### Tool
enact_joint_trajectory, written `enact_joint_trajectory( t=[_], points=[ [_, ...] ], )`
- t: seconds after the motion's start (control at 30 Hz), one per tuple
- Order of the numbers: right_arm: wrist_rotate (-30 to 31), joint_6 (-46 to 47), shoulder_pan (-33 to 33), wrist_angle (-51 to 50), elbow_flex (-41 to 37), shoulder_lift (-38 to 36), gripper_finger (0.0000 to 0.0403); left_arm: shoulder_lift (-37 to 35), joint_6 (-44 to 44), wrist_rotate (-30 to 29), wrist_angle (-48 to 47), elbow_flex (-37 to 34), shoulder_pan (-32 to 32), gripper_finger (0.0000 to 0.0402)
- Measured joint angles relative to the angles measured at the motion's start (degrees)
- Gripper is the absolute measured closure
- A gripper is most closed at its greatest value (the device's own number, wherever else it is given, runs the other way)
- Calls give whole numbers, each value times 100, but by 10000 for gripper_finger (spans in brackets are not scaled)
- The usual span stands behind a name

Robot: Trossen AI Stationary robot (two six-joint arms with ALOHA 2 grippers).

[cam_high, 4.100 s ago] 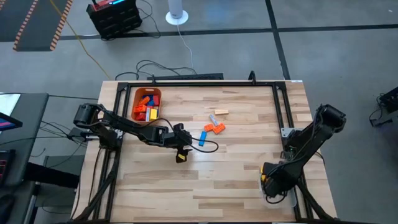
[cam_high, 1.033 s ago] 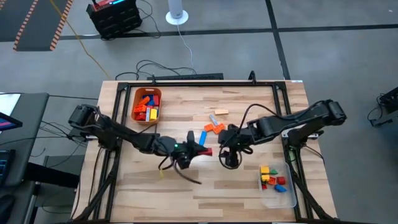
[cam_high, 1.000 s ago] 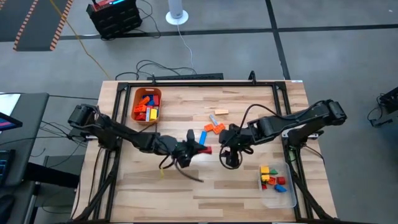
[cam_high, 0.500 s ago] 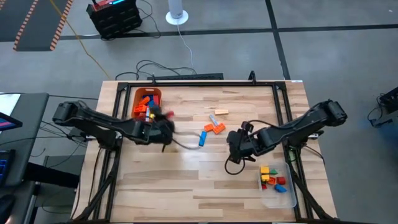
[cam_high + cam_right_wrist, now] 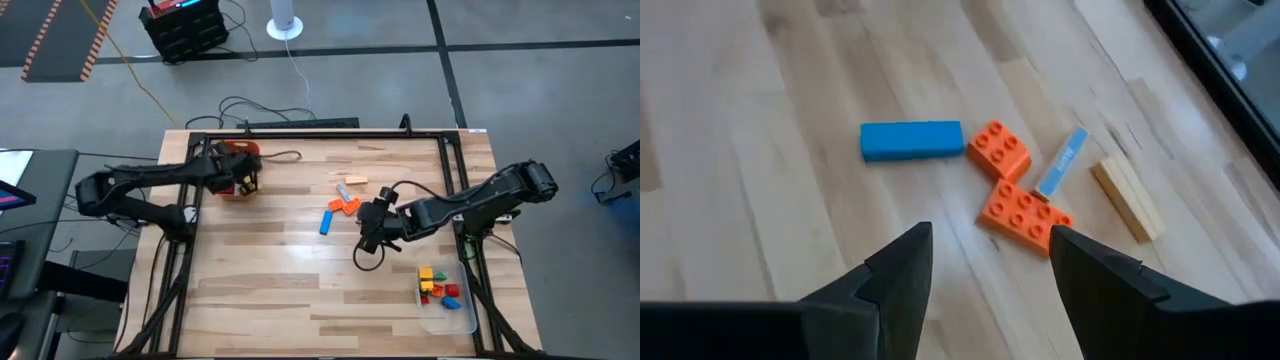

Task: Sort blocks by size
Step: Put the large red wooden block into the orange bin, then put the large orange game piece into the orange bin

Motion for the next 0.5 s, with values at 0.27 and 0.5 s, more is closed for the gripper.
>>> enact_joint_trajectory(
  t=[0.27,0.5],
  points=[
    [-736,-796,67,596,0,173,171,-115,9,429,142,-85,719,279],
    [-733,-823,-37,518,0,229,171,-291,72,492,140,25,597,204]
  ],
)
